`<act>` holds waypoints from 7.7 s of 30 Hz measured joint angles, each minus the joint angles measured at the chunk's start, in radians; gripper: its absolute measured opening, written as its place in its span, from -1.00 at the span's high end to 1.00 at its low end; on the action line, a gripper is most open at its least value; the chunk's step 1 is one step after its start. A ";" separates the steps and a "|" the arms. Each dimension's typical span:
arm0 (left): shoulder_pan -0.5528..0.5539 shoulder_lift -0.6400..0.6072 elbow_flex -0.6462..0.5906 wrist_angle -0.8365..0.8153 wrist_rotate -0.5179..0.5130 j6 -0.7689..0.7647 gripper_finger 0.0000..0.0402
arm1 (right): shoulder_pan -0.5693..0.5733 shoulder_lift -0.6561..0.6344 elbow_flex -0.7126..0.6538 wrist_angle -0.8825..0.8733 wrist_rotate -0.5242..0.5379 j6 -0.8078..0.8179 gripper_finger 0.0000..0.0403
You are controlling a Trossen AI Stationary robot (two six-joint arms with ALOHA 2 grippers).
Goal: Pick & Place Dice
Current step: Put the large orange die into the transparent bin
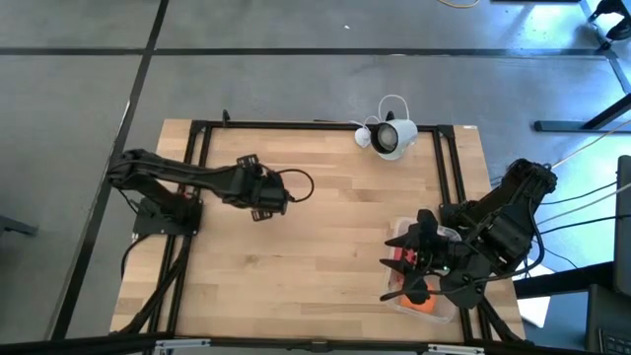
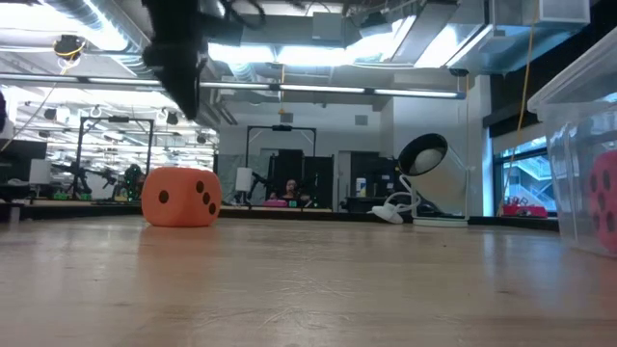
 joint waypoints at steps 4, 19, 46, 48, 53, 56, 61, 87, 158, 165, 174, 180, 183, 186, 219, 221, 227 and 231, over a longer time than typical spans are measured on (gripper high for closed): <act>0.033 0.007 -0.054 0.059 0.066 0.077 -0.23 | -0.005 0.000 0.000 -0.001 0.000 0.047 -0.02; 0.039 0.006 -0.178 0.173 0.179 0.338 -0.23 | -0.011 0.000 0.000 0.000 0.000 0.169 -0.02; 0.037 0.006 -0.223 0.172 0.203 0.310 -0.38 | -0.021 0.000 0.000 -0.001 0.019 0.124 -0.02; 0.037 0.006 -0.223 0.172 0.189 0.297 -0.45 | -0.021 0.000 0.000 -0.001 0.019 0.106 -0.02; 0.040 0.006 -0.223 0.175 0.148 0.295 -0.63 | -0.021 0.000 0.000 -0.001 0.018 0.068 -0.02; 0.041 0.018 -0.222 0.182 0.143 0.292 -0.73 | -0.021 0.000 0.000 -0.002 0.015 0.046 -0.02; 0.053 0.077 -0.222 0.182 0.139 0.291 -0.83 | -0.021 0.000 0.000 -0.011 0.015 0.043 -0.02; 0.084 0.379 -0.222 0.193 -0.090 0.306 -0.46 | -0.021 0.000 0.000 -0.014 0.015 0.106 -0.02; 0.047 -0.237 -0.019 0.909 0.568 -0.284 0.35 | -0.104 0.004 -0.001 0.030 0.201 -0.465 -0.10; -0.007 -0.247 -0.019 0.922 0.596 -0.296 0.39 | -0.194 0.004 -0.001 0.150 0.041 -0.670 -0.46; -0.062 -0.240 -0.020 0.969 0.606 -0.328 0.43 | -0.258 0.004 -0.001 0.310 0.040 -1.024 -0.80; -0.062 -0.240 -0.020 0.998 0.635 -0.351 0.44 | -0.285 0.014 -0.001 0.349 -0.002 -1.128 -0.84; -0.062 -0.240 -0.020 0.998 0.636 -0.360 0.51 | -0.298 0.026 0.000 0.363 -0.027 -1.134 -0.84; -0.062 -0.240 -0.020 0.997 0.651 -0.360 0.56 | -0.303 0.039 -0.001 0.394 -0.055 -1.197 -0.84; -0.074 -0.210 -0.023 1.008 0.764 -0.353 0.77 | -0.416 0.111 0.002 0.450 -0.360 -1.149 -0.05; -0.074 -0.210 -0.023 1.010 0.764 -0.353 0.77 | -0.419 0.111 0.002 0.450 -0.361 -1.119 0.05; -0.074 -0.211 -0.023 1.010 0.779 -0.357 0.80 | -0.433 0.111 0.002 0.450 -0.388 -1.023 0.05; -0.074 -0.211 -0.023 1.011 0.782 -0.360 0.81 | -0.437 0.112 0.002 0.457 -0.394 -0.952 0.07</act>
